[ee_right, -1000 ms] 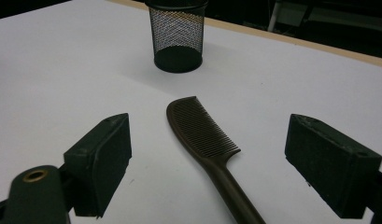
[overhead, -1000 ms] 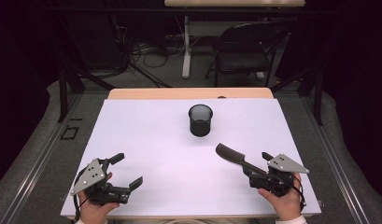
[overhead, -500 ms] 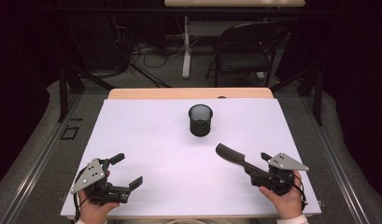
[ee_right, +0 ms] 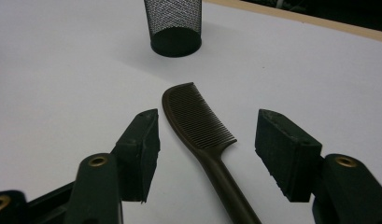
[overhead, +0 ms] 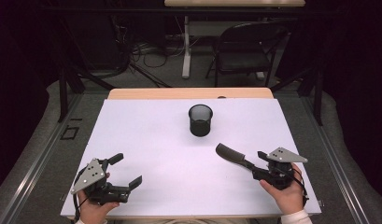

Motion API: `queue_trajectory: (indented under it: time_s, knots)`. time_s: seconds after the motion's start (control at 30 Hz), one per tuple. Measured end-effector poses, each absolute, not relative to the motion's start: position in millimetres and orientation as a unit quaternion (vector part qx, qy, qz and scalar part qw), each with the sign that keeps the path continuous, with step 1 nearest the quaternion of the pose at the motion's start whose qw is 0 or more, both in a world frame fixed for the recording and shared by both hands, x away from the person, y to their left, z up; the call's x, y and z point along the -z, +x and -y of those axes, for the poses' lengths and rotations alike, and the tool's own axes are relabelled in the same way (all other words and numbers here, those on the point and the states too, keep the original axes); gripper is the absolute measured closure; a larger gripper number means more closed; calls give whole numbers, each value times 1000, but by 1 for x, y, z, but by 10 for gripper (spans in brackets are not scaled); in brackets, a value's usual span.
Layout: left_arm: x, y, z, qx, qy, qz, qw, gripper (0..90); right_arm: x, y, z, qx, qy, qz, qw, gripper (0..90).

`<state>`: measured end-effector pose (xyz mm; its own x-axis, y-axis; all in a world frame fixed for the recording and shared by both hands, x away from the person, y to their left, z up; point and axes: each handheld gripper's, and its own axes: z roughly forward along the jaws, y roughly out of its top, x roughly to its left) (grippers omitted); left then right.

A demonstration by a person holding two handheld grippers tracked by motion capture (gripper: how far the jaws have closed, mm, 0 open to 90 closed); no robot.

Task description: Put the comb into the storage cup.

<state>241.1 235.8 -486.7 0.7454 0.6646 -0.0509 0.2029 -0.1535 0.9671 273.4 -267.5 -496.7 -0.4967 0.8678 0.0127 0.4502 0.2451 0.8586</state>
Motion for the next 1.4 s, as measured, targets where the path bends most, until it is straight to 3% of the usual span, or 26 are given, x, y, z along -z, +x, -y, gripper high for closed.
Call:
queue_trajectory:
  time_s: [0.37, 0.73, 1.2, 1.4]
  knots:
    - [487, 241, -236, -198, 738, -299, 572, 3, 500, 290, 271, -397, 450, -771, 213, 485]
    - [489, 241, -236, -196, 736, -303, 573, 3, 495, 302, 269, -360, 445, -792, 215, 531]
    - [491, 242, -235, -196, 737, -304, 570, 3, 501, 312, 275, -322, 451, -810, 190, 886]
    - [491, 242, -235, -195, 738, -305, 570, 3, 505, 313, 278, -309, 459, -811, 188, 900]
